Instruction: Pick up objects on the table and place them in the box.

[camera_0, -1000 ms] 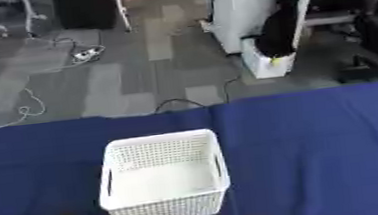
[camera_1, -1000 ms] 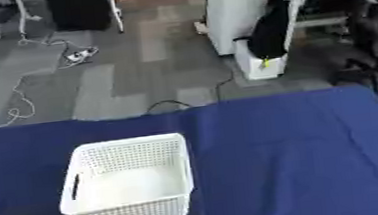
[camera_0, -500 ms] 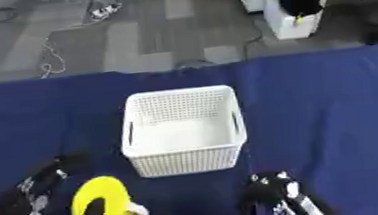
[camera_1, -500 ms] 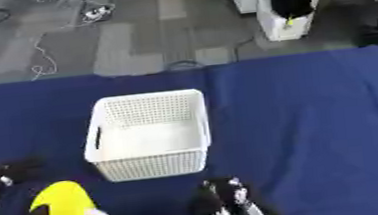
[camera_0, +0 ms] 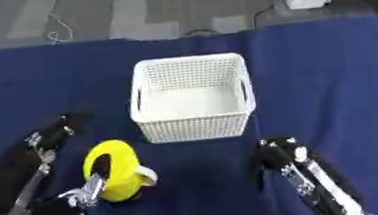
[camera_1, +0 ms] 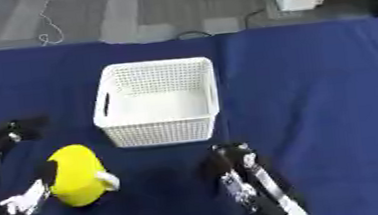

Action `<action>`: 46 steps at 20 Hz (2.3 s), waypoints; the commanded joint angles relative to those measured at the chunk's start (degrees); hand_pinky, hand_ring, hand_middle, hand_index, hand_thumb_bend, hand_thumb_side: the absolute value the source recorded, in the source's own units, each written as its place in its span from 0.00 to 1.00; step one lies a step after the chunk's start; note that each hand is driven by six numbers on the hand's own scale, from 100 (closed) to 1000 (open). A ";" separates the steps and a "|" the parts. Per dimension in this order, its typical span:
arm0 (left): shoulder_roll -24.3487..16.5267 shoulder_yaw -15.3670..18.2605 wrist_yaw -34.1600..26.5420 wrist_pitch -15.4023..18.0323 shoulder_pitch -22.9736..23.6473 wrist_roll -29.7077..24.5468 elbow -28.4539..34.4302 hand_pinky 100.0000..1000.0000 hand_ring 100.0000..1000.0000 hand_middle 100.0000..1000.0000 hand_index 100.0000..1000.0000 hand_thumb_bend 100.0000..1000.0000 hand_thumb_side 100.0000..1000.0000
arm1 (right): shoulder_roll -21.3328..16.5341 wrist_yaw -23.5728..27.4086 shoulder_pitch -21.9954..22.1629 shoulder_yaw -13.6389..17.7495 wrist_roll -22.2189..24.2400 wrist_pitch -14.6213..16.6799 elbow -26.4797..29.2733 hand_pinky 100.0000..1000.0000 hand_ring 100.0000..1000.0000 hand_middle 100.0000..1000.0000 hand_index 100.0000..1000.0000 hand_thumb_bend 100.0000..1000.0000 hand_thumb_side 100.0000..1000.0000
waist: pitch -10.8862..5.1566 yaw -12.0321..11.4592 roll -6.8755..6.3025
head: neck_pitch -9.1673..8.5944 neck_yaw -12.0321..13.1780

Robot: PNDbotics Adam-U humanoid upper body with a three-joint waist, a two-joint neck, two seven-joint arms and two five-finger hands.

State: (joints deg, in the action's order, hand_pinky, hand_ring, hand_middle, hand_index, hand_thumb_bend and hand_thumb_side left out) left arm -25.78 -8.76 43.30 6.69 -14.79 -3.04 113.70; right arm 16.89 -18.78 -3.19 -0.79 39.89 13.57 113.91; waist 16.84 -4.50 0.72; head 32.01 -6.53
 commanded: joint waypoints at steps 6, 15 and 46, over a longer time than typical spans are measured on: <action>-2.81 -0.40 0.60 0.53 -1.54 1.25 0.79 0.68 0.69 0.76 0.93 0.05 0.92 | -0.23 0.07 -0.57 -0.35 0.29 -0.13 0.69 0.22 0.36 0.38 0.56 0.00 0.88 | -0.64 0.84 -0.80 | -0.39 -1.16; -8.85 -1.74 -0.23 3.95 -2.90 -7.01 0.54 0.82 0.75 0.82 0.94 0.08 0.94 | -0.95 0.33 -0.88 -0.15 0.22 -0.69 0.69 0.22 0.36 0.38 0.56 0.00 0.89 | -0.68 1.64 -1.73 | -1.13 -1.73; -17.67 -1.09 -1.38 11.73 -6.49 -11.77 -2.87 0.93 0.80 0.87 0.93 0.08 0.91 | 0.13 -0.89 -1.67 0.06 0.37 -1.27 0.69 0.22 0.36 0.38 0.56 0.00 0.91 | 0.12 2.43 -1.47 | 1.91 3.34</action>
State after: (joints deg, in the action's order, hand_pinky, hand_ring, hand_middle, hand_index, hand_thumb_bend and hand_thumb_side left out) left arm -41.27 -10.53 41.44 18.14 -20.51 -14.65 109.80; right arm 16.66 -19.75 -4.27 -0.45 40.14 12.35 113.91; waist 17.82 -2.02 -0.44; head 34.17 -3.17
